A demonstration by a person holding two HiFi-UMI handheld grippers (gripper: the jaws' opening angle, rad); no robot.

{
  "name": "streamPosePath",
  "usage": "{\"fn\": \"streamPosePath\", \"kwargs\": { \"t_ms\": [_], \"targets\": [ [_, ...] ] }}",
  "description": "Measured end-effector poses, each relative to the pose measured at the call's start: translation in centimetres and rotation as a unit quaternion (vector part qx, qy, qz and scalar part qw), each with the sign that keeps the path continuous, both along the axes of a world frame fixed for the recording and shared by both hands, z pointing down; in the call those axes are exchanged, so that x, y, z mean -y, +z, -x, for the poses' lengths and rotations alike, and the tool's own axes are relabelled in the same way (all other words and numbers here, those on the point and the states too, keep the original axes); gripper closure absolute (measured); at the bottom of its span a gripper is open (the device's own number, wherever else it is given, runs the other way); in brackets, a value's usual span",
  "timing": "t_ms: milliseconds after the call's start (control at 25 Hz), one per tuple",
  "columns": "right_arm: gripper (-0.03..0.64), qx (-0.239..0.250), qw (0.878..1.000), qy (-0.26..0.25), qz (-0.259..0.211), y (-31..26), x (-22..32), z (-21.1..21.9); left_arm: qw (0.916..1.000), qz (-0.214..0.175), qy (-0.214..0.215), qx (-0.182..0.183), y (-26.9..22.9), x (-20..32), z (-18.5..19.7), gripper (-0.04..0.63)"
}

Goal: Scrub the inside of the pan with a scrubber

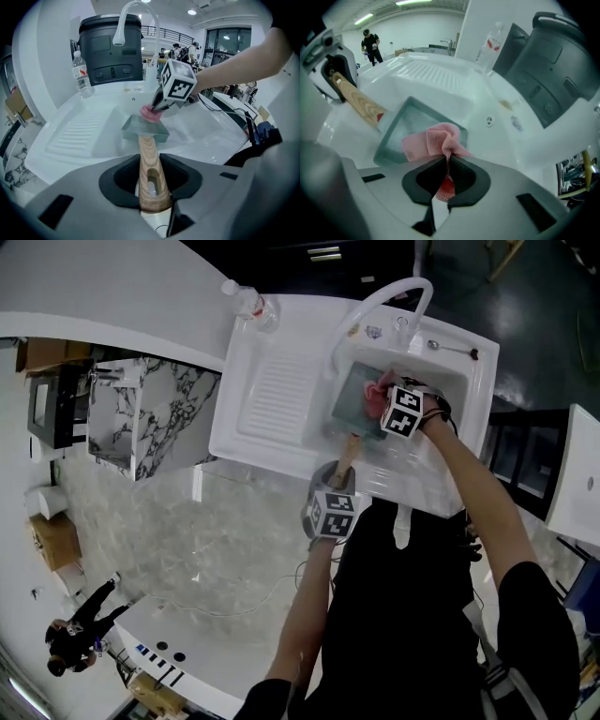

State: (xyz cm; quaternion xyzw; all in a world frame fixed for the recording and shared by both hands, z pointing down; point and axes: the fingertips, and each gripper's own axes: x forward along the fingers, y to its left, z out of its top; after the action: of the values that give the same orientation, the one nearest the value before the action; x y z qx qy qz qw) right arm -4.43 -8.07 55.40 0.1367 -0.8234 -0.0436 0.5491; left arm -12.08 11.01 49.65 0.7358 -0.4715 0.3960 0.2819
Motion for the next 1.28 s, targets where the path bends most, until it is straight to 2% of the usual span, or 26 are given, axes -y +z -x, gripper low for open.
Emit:
{"fn": "streamPosePath", "kwargs": {
  "t_ms": [280, 480, 680, 800, 920, 1120, 1200, 1280],
  "targets": [
    [0.583, 0.086, 0.996, 0.024, -0.017, -9.5, -1.8, -1.8, 0.9995, -0.030, 0.003, 0.005, -0.4, 0.1, 0.0, 0.457],
    [0.583, 0.174, 0.984, 0.044, 0.001, -15.2, -3.3, -3.5, 0.9988, -0.048, 0.003, 0.009, -0.8, 0.5, 0.4, 0.457],
    [0.583, 0.209, 0.977, 0.038, -0.015, -19.6, -4.9, -7.1, 0.9962, -0.087, 0.002, -0.001, -1.1, 0.0, -0.1, 0.456],
    [0.583, 0.225, 0.974, 0.024, -0.020, -21.6, -6.3, -9.1, 0.9947, -0.102, 0.003, -0.006, -1.6, -0.2, -0.5, 0.428],
    [0.583, 0.256, 0.966, 0.012, -0.014, -23.5, -8.1, -10.8, 0.9925, -0.119, -0.029, 0.002, -2.8, 0.0, 0.0, 0.391],
    [0.582, 0.299, 0.954, -0.013, -0.017, -28.7, -11.1, -14.4, 0.9804, -0.170, -0.097, 0.021, -7.4, -0.9, -0.3, 0.374],
    [0.581, 0.313, 0.949, -0.012, -0.019, -30.9, -12.1, -16.7, 0.9698, -0.213, -0.118, 0.015, -10.5, -1.6, -1.7, 0.374],
    [0.583, 0.345, 0.939, -0.003, -0.014, -32.9, -12.8, -19.2, 0.9551, -0.261, -0.139, -0.008, -14.1, -2.4, -4.0, 0.374]
  ]
}}
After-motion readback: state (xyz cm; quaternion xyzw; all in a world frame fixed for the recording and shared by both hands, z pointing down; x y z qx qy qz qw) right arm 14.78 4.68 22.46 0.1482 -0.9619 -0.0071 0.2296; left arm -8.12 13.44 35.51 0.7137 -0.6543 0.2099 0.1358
